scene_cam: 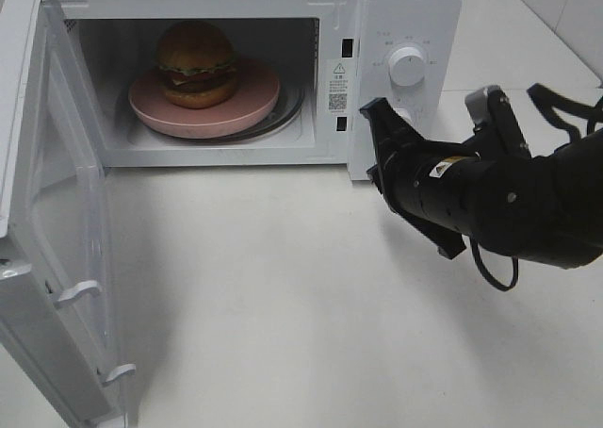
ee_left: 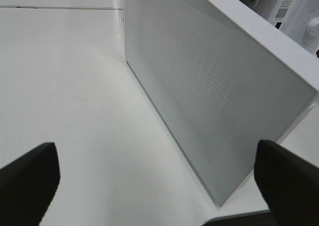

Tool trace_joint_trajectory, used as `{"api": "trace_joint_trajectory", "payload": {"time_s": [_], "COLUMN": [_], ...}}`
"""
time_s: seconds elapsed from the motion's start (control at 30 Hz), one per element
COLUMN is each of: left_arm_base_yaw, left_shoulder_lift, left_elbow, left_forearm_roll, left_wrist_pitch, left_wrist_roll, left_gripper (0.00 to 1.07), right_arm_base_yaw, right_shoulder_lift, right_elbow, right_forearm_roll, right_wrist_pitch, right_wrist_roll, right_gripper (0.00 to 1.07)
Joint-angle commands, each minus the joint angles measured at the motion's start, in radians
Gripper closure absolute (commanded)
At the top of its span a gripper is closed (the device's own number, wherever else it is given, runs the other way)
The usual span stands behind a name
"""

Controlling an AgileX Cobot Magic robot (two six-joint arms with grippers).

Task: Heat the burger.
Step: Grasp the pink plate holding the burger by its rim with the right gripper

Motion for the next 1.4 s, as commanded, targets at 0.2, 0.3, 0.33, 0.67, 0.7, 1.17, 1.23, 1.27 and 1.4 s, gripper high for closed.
{"api": "trace_joint_trajectory", "payload": {"time_s": [0.2, 0.3, 0.33, 0.67, 0.7, 1.17, 1.23, 1.27, 1.4], "left_arm_base_yaw": [0.002, 0.002, 0.002, 0.002, 0.002, 0.002, 0.002, 0.002, 0.002], "left_shoulder_lift": [-0.018, -0.018, -0.018, -0.018, -0.018, -0.018, -0.018, -0.018, -0.018], "left_elbow": [0.004, 0.004, 0.004, 0.004, 0.004, 0.004, 0.004, 0.004, 0.004], "left_forearm_roll": [-0.002, -0.002, -0.002, -0.002, -0.002, -0.002, -0.002, -0.002, -0.002], "left_wrist_pitch": [-0.009, -0.009, -0.009, -0.009, -0.009, -0.009, -0.009, -0.009, -0.009], "left_wrist_roll": [-0.002, -0.002, -0.002, -0.002, -0.002, -0.002, -0.002, -0.002, -0.002], "left_gripper": [0.09, 0.09, 0.09, 0.09, 0.09, 0.09, 0.09, 0.09, 0.09], "right_arm_base_yaw": [0.000, 0.000, 0.000, 0.000, 0.000, 0.000, 0.000, 0.000, 0.000], "right_shoulder_lift": [-0.112, -0.115, -0.115, -0.115, -0.115, -0.115, -0.115, -0.117, -0.117], "right_elbow": [-0.019, -0.059, -0.085, -0.217, -0.253, -0.416, -0.422, -0.431, -0.445], "right_forearm_roll": [-0.045, -0.075, -0.100, -0.315, -0.388, -0.555, -0.563, -0.568, -0.568], "right_wrist_pitch": [0.298, 0.433, 0.513, 0.891, 0.994, 1.439, 1.447, 1.450, 1.442], "right_wrist_roll": [-0.376, -0.473, -0.536, -0.689, -0.738, -1.359, -1.436, -1.574, -1.741], "right_gripper": [1.05, 1.04, 1.04, 1.03, 1.03, 1.02, 1.01, 1.01, 0.99]}}
